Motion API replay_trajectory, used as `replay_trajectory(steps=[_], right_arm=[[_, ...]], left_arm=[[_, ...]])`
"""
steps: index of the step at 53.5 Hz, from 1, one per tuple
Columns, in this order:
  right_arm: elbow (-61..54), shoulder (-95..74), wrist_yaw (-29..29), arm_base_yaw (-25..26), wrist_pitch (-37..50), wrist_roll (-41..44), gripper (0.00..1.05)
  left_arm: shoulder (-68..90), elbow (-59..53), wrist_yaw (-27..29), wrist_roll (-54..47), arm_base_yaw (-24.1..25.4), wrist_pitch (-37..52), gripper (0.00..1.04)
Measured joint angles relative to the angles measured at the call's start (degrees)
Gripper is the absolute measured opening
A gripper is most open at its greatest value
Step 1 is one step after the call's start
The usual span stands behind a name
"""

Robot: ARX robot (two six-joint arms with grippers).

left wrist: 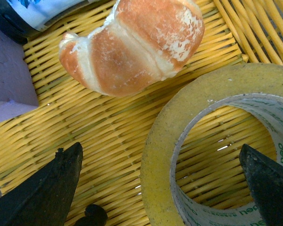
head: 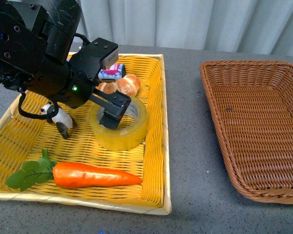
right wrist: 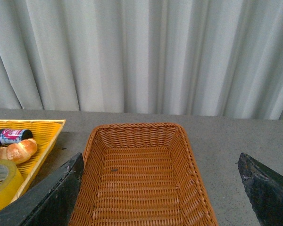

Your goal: Move tape to another basket

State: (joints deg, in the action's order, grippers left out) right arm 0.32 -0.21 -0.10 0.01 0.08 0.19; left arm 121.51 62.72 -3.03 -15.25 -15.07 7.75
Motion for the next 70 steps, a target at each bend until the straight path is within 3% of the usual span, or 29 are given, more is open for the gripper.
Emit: replay_trajectory(steps=[10, 20, 25, 36, 54, 63, 70], right_arm=[[0.0, 0.0, 0.0, 0.0, 0.0, 0.0, 0.96], [0.0, 0.0, 0.0, 0.0, 0.0, 0.0, 0.96], [0.0, 0.0, 0.0, 0.0, 0.0, 0.0, 0.96], [0.0, 0.0, 0.0, 0.0, 0.0, 0.0, 0.96], [0.0, 0.0, 0.0, 0.0, 0.0, 0.0, 0.96], [0.0, 0.0, 0.0, 0.0, 0.0, 0.0, 0.96], [0.0, 0.0, 0.0, 0.0, 0.0, 0.0, 0.96]], left_arm=[[0.4, 0.3, 0.1, 0.3, 0.0, -0.2, 0.96], [0.4, 0.3, 0.2, 0.4, 0.0, -0.3, 0.67], [0.4, 0.4, 0.3, 0.5, 0.0, -0.4, 0.47], [0.4, 0.8, 0.3, 0.5, 0.0, -0.7, 0.18], [-3.2, 1.1, -2.2, -1.3, 1.0, -4.6, 0.16], [-9.4, 4.5, -6.9, -9.6, 0.7, -9.0, 0.16], [-11.0, 8.1, -9.7, -16.6, -2.3, -12.7, 0.16]])
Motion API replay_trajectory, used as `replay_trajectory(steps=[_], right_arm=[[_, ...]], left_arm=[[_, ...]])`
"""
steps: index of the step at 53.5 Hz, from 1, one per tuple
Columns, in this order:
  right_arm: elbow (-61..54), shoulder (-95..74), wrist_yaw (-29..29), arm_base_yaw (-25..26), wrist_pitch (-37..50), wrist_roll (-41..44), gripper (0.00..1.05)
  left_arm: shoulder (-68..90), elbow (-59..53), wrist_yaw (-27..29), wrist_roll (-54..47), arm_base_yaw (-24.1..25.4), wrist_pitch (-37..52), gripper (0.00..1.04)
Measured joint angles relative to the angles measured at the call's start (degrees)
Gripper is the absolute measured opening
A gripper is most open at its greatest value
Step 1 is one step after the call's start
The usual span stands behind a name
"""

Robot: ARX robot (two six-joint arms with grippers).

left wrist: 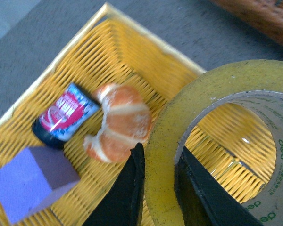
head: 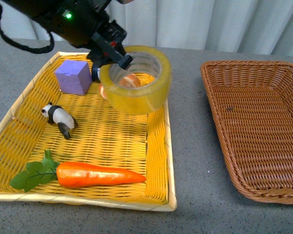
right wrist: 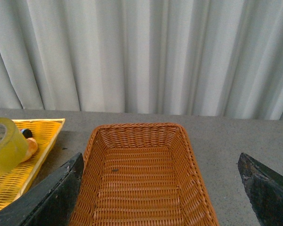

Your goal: Move tape to another basket

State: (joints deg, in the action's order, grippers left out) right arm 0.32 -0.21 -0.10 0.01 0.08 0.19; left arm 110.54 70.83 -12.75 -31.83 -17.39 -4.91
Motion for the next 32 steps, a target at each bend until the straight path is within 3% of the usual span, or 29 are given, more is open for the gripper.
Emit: replay_trajectory(steps=[15, 27, 32], right_arm=[[0.0, 0.0, 0.0, 0.0, 0.0, 0.0, 0.96], [0.0, 0.0, 0.0, 0.0, 0.0, 0.0, 0.96], [4.6, -7.1, 7.4, -1.8, -10.3, 5.8, 0.96]], left_arm=[[1.5, 7.7, -3.8, -8.7, -7.2, -5.6, 0.16], [2.8, 11.3, -4.3, -11.4, -9.3, -7.1, 0.16], [3.0, 11.3, -4.2, -11.6, -9.2, -7.1, 0.16]])
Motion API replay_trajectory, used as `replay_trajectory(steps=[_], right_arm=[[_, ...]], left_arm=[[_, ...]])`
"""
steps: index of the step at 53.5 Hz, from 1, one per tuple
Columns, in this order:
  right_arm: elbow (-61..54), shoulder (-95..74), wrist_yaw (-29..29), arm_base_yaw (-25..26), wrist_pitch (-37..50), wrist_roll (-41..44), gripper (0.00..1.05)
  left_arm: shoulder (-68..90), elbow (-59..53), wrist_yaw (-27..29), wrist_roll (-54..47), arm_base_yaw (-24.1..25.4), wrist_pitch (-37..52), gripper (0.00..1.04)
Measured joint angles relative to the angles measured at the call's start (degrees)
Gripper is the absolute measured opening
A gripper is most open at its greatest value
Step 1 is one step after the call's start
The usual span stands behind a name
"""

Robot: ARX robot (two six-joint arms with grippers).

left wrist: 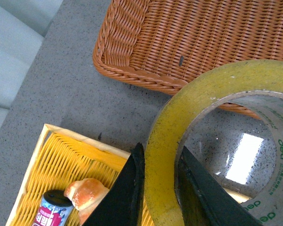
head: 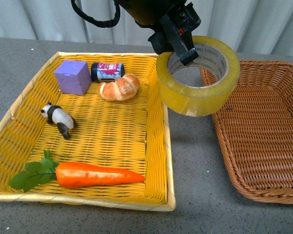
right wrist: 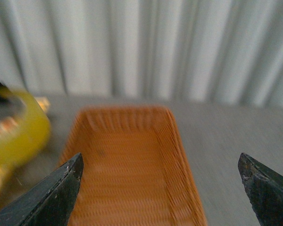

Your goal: Move tape to another basket

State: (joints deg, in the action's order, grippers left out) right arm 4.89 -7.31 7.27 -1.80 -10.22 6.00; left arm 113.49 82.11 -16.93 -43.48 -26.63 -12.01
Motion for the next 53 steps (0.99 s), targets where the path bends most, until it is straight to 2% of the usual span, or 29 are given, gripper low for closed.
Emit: replay_trajectory(steps=[4, 8, 14, 20, 29, 36, 53], right_arm=[[2.2, -7.7, -0.8, -0.1, -0.4, 3.2, 0.96], [4.9, -17.5, -5.1, 0.2, 4.9, 5.4, 0.96], [10.2, -30.1, -9.5, 0.3, 11.6, 5.4, 0.96], [17.1, -43.1, -12.3, -1.2, 14.2, 3.2, 0.96], [25.0, -57.4, -13.5, -5.7, 14.5, -1.1, 0.96], [30.4, -66.2, -11.6, -9.5, 14.8, -6.1, 0.96], [37.0, -76.8, -10.7, -15.0, 15.6, -14.5, 0.96]], left_arm=[[0.1, 0.0, 0.2, 0.0, 0.0, 0.0, 0.16], [0.1, 0.0, 0.2, 0.0, 0.0, 0.0, 0.16], [0.2, 0.0, 0.2, 0.0, 0.0, 0.0, 0.16], [0.2, 0.0, 0.2, 0.0, 0.0, 0.0, 0.16], [0.2, 0.0, 0.2, 0.0, 0.0, 0.0, 0.16], [0.2, 0.0, 0.2, 0.0, 0.0, 0.0, 0.16], [0.2, 0.0, 0.2, 0.0, 0.0, 0.0, 0.16]])
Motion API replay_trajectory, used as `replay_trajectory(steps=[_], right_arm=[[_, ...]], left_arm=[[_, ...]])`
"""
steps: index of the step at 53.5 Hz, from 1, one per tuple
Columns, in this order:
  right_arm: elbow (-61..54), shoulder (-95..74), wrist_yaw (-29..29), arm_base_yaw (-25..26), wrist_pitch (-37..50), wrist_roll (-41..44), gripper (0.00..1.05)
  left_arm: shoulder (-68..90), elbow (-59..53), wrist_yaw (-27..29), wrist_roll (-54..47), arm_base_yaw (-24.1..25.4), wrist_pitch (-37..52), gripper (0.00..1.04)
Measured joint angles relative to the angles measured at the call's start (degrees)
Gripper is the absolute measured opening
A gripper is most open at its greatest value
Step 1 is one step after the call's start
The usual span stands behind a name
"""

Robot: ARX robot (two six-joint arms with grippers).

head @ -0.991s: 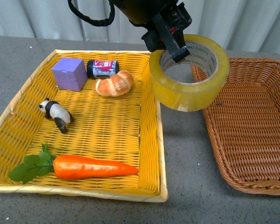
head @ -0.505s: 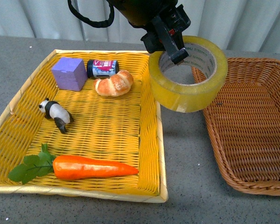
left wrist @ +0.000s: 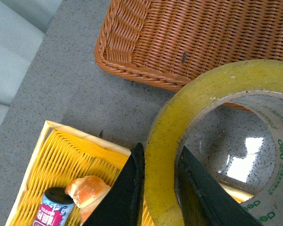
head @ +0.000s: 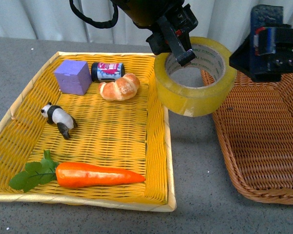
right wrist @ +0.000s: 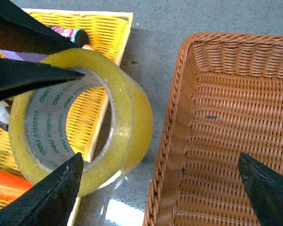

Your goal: Move tape to another basket

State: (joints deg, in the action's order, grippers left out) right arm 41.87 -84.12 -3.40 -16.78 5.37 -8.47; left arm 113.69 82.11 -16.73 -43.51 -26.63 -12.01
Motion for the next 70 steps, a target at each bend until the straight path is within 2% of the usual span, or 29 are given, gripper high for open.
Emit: replay_trajectory(steps=[11, 37, 46, 55, 59, 65, 67, 70], right_arm=[[3.1, -4.3, 3.3, -1.4, -0.1, -1.5, 0.96], [5.2, -9.3, 4.1, -1.5, -0.6, -3.6, 0.96], [5.2, -9.3, 3.5, -1.5, -0.2, -4.3, 0.74], [5.8, -9.3, 1.8, -1.6, -0.4, -6.4, 0.37], [6.1, -9.3, 1.6, -1.6, -0.6, -7.2, 0.24], [6.2, -9.7, 2.0, -1.4, -1.0, -8.2, 0.16], [6.2, -9.7, 2.1, -1.4, -1.0, -8.4, 0.15], [6.4, -10.0, 2.4, -1.1, -1.0, -8.4, 0.15]], left_arm=[[0.0, 0.0, 0.0, 0.0, 0.0, 0.0, 0.16], [0.0, 0.0, 0.0, 0.0, 0.0, 0.0, 0.16], [0.0, 0.0, 0.0, 0.0, 0.0, 0.0, 0.16], [0.0, 0.0, -0.3, 0.1, -0.1, 0.0, 0.16], [0.0, 0.1, -0.4, 0.3, -0.2, 0.0, 0.16], [0.0, 0.6, -0.9, 0.8, -0.4, 0.0, 0.15], [0.0, 0.6, 0.8, 1.5, -0.7, 0.4, 0.15], [0.0, 0.6, 6.2, 4.2, -1.7, 1.0, 0.15]])
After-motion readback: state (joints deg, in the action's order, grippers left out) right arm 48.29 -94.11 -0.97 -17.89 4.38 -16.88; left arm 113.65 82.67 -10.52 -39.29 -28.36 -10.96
